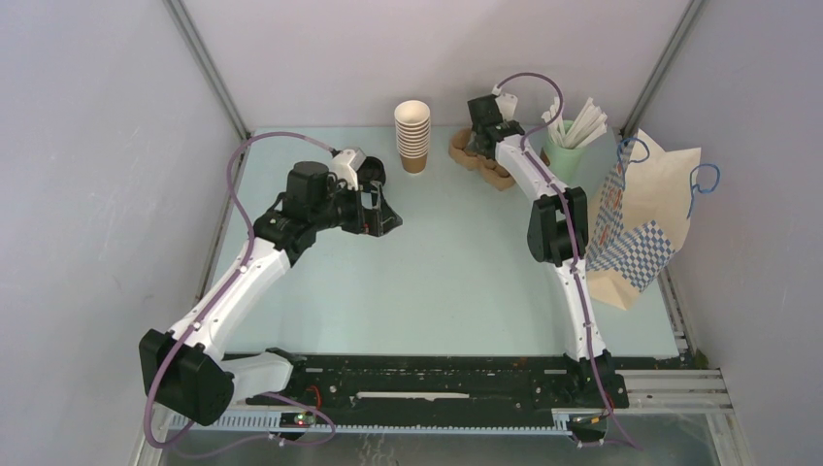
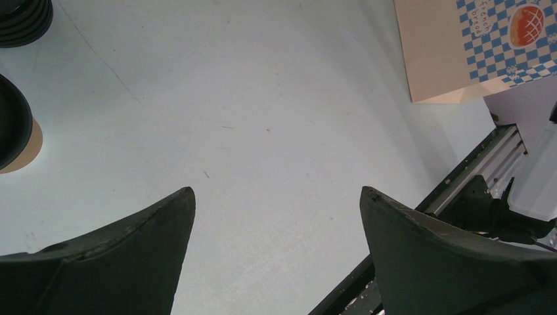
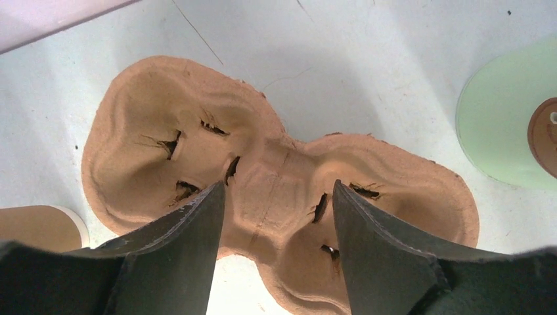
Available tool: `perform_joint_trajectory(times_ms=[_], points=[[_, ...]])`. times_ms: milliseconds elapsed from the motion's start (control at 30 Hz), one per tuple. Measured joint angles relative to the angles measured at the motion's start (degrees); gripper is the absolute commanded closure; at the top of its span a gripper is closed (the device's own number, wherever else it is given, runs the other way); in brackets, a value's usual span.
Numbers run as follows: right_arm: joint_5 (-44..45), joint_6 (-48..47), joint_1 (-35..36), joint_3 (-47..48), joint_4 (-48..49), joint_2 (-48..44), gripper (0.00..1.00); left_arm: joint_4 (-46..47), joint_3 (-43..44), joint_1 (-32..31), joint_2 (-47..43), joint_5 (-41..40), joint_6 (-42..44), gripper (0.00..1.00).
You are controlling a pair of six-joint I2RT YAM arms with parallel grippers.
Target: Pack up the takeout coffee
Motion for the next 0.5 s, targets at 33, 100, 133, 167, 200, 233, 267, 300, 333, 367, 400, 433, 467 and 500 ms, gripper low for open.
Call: perform_joint_trajectory(times_ms=[33, 100, 133, 167, 200, 233, 267, 300, 333, 367, 400, 433, 467, 500], points=[[0.1, -0.1, 0.0, 0.2, 0.0, 0.0, 0.31, 0.0, 0.0, 0.0, 0.0, 0.1, 0.0, 0.0], [0.2, -0.3, 0.0, 0.7, 0.0, 0.1, 0.34, 0.0, 0.0, 0.0, 0.0, 0.2, 0.0, 0.0], [0.1, -0.3, 0.0, 0.9, 0.0, 0.1, 0.35, 0.0, 0.0, 0.0, 0.0, 0.2, 0.0, 0.0], [0.1, -0.3, 0.0, 0.9, 0.0, 0.1, 0.36, 0.0, 0.0, 0.0, 0.0, 0.2, 0.0, 0.0], [0.1, -0.3, 0.0, 0.9, 0.0, 0.1, 0.38, 0.0, 0.0, 0.0, 0.0, 0.3, 0.0, 0.0], [0.0, -0.3, 0.0, 0.9, 0.0, 0.2, 0.38, 0.1, 0.0, 0.0, 0.0, 0.3, 0.0, 0.0], [-0.1, -0.3, 0.0, 0.9, 0.0, 0.3, 0.39, 0.1, 0.0, 0.0, 0.0, 0.4, 0.0, 0.0], [-0.1, -0.3, 0.0, 0.9, 0.0, 0.4, 0.38, 0.1, 0.0, 0.0, 0.0, 0.5, 0.0, 0.0], [-0.2, -0.3, 0.0, 0.9, 0.0, 0.5, 0.38, 0.1, 0.0, 0.0, 0.0, 0.5, 0.0, 0.0], [-0.3, -0.3, 0.0, 0.9, 0.0, 0.7, 0.38, 0.1, 0.0, 0.0, 0.0, 0.6, 0.0, 0.0], [-0.3, -0.3, 0.0, 0.9, 0.0, 0.9, 0.39, 0.1, 0.0, 0.0, 0.0, 0.6, 0.0, 0.0], [-0.4, -0.3, 0.0, 0.9, 0.0, 1.0, 0.4, 0.1, 0.0, 0.0, 0.0, 0.6, 0.0, 0.0], [-0.5, -0.3, 0.0, 0.9, 0.0, 1.2, 0.42, 0.1, 0.0, 0.0, 0.0, 0.6, 0.0, 0.0], [-0.6, -0.2, 0.0, 0.9, 0.0, 1.3, 0.43, 0.1, 0.0, 0.0, 0.0, 0.6, 0.0, 0.0]])
